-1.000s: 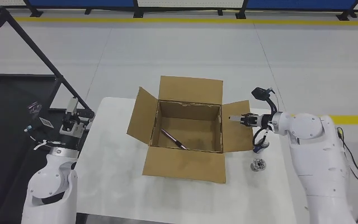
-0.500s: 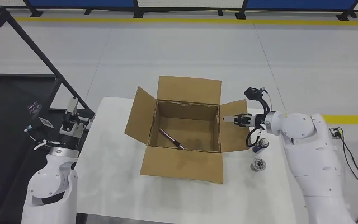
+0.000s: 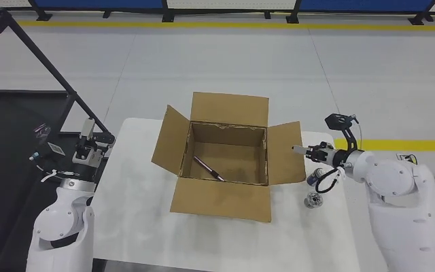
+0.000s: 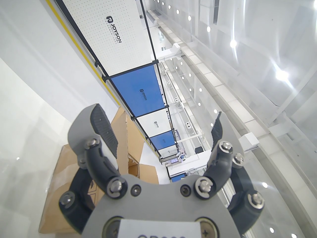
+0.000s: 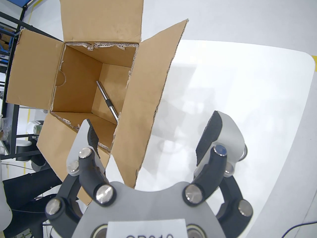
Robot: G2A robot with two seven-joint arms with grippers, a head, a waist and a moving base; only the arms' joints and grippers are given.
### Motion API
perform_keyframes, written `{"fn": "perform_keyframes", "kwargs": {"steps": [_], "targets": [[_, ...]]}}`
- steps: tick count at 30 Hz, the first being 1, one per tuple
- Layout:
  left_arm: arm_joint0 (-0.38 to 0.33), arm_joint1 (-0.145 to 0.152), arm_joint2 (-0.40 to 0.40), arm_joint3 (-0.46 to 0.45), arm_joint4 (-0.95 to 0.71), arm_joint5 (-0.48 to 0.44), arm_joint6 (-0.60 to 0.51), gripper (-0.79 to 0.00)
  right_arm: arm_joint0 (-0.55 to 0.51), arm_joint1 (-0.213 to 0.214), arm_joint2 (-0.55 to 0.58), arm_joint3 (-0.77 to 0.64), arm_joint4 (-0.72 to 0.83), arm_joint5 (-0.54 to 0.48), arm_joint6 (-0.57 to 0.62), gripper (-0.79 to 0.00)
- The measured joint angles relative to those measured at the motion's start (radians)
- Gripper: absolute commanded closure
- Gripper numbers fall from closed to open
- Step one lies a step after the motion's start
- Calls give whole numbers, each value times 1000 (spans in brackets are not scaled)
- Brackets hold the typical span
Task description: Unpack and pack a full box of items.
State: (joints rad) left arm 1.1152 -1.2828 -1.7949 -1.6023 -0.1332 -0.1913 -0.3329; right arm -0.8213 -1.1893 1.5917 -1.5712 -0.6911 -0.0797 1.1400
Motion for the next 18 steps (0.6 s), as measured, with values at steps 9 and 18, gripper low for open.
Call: {"fn": "perform_keyframes", "kwargs": {"steps": [9,18], "targets": [[0,0,0,0,0,0,0,-785,4,0,-1,17,2,-7,0,-785],[0,0,0,0,0,0,0,-785,-105,11,1,-96,-173,57,-141,-785]]}}
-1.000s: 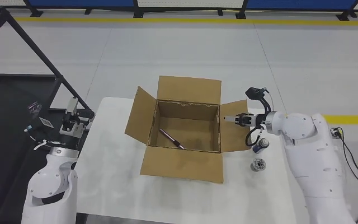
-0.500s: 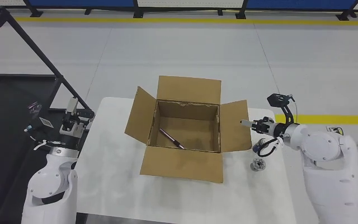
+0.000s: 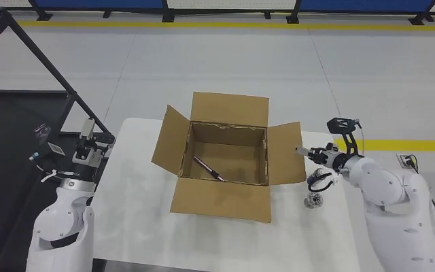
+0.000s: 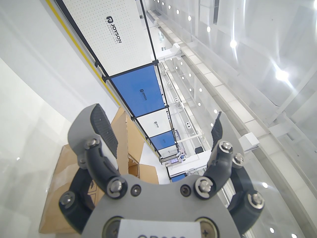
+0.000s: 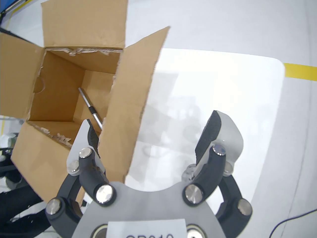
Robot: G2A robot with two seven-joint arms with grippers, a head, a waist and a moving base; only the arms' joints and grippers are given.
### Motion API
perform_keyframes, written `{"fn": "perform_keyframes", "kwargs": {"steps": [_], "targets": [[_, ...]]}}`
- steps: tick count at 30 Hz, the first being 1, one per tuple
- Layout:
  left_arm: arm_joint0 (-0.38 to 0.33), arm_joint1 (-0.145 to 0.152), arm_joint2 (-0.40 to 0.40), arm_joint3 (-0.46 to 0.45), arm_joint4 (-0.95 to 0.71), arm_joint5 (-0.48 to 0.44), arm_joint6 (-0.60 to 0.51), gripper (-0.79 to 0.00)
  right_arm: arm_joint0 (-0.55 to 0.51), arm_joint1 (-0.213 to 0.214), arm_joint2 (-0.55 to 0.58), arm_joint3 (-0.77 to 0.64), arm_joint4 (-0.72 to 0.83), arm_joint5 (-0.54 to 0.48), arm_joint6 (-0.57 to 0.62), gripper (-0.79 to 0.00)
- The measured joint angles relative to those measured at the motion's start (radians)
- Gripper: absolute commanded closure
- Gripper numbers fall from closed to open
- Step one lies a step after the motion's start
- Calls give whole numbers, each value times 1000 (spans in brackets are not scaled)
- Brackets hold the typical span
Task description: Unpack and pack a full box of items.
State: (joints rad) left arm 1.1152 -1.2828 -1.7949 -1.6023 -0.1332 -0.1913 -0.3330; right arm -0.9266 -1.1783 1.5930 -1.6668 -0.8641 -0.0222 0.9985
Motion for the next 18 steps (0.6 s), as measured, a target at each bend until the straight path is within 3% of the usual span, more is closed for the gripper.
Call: {"fn": "perform_keyframes", "kwargs": {"steps": [7,11,18], "targets": [[0,0,0,0,0,0,0,-785,-256,21,152,-175,-74,-34,-81,-785],[0,0,0,0,0,0,0,-785,-347,30,181,-176,-96,-93,-33,-785],[0,0,0,0,0,0,0,-785,-324,40,110,-49,-123,-173,81,-785]]}}
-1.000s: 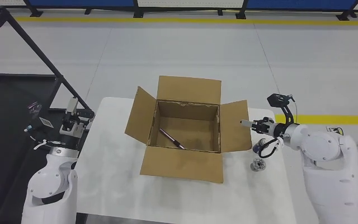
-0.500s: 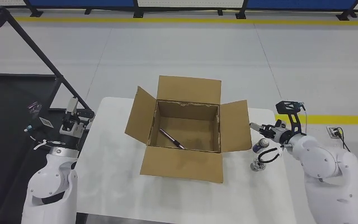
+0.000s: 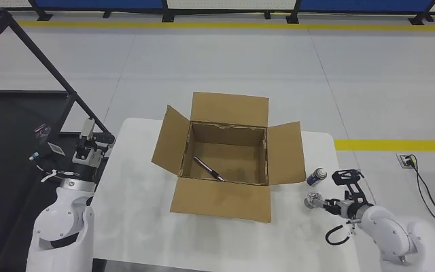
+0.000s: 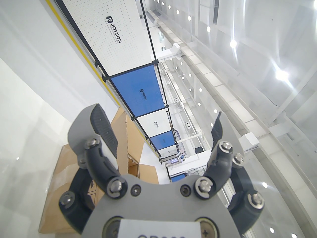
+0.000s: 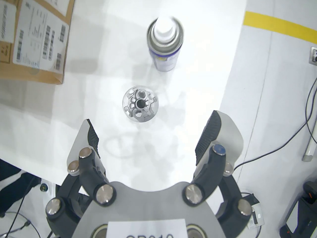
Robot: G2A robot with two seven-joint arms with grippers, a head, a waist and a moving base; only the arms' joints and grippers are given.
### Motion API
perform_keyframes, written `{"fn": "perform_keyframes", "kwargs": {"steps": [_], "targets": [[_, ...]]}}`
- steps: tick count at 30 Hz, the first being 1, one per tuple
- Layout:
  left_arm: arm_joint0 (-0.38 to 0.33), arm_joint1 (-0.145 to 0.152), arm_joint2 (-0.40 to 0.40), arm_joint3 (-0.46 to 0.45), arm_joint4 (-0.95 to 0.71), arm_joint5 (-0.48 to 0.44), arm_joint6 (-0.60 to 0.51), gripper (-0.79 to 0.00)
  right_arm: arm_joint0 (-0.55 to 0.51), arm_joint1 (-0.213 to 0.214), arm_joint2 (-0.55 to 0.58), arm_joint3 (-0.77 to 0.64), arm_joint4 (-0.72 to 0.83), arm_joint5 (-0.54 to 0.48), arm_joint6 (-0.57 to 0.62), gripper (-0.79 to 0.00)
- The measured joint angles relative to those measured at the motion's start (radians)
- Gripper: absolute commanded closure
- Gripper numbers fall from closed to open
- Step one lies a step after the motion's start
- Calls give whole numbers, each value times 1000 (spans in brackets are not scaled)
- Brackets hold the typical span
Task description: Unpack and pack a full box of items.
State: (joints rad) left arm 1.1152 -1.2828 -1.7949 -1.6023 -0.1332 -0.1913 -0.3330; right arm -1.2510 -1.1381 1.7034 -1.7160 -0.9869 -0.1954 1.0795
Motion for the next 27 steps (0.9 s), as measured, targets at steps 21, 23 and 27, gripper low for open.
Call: {"fn": "perform_keyframes", "kwargs": {"steps": [21,23,27], "targets": [[0,0,0,0,0,0,0,-785,147,7,-165,226,-33,-43,-8,-545],[0,0,0,0,0,0,0,-785,161,7,-178,242,-38,-36,-7,-388],[0,0,0,0,0,0,0,-785,183,7,-196,268,-48,-13,-6,-329]]}}
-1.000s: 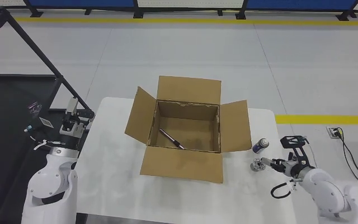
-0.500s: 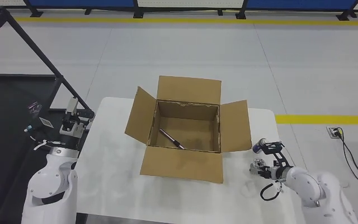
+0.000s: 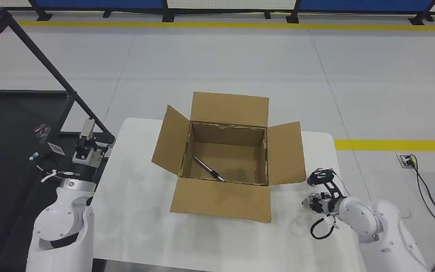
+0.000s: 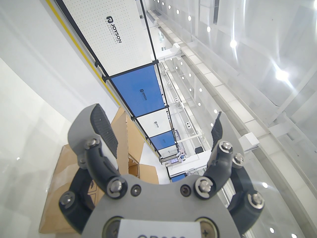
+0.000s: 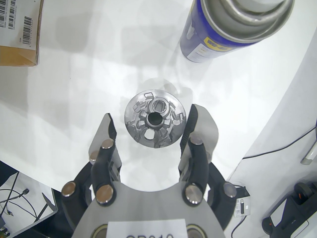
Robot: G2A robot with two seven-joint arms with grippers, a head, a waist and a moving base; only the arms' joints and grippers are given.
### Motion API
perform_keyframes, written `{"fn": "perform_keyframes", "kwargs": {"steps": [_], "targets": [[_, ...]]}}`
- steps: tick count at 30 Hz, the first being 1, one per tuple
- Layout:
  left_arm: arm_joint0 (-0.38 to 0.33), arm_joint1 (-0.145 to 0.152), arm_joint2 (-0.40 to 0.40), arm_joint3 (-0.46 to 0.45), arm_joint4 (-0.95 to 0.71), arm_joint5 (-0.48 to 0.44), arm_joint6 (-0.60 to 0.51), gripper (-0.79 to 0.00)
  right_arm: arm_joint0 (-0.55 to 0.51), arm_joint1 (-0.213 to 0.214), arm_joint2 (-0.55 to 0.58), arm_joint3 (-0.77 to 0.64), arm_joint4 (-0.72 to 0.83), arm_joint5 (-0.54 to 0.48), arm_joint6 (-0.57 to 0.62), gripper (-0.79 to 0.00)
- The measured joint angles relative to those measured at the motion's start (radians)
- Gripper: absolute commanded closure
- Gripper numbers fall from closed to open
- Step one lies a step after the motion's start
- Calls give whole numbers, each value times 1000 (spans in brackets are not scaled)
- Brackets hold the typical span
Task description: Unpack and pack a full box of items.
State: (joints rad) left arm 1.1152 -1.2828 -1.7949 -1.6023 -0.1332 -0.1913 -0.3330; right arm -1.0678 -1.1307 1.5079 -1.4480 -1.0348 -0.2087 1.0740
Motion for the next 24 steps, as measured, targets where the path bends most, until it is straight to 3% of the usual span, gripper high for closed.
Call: {"fn": "perform_keyframes", "kwargs": {"steps": [7,12,18,24], "targets": [[0,0,0,0,0,0,0,-785,1,6,16,-19,5,37,-19,-3],[0,0,0,0,0,0,0,-785,-51,18,88,-128,38,23,-39,0],[0,0,0,0,0,0,0,-785,-115,27,193,-340,70,100,-89,0],[0,0,0,0,0,0,0,-785,-74,22,173,-495,116,197,-160,0]]}}
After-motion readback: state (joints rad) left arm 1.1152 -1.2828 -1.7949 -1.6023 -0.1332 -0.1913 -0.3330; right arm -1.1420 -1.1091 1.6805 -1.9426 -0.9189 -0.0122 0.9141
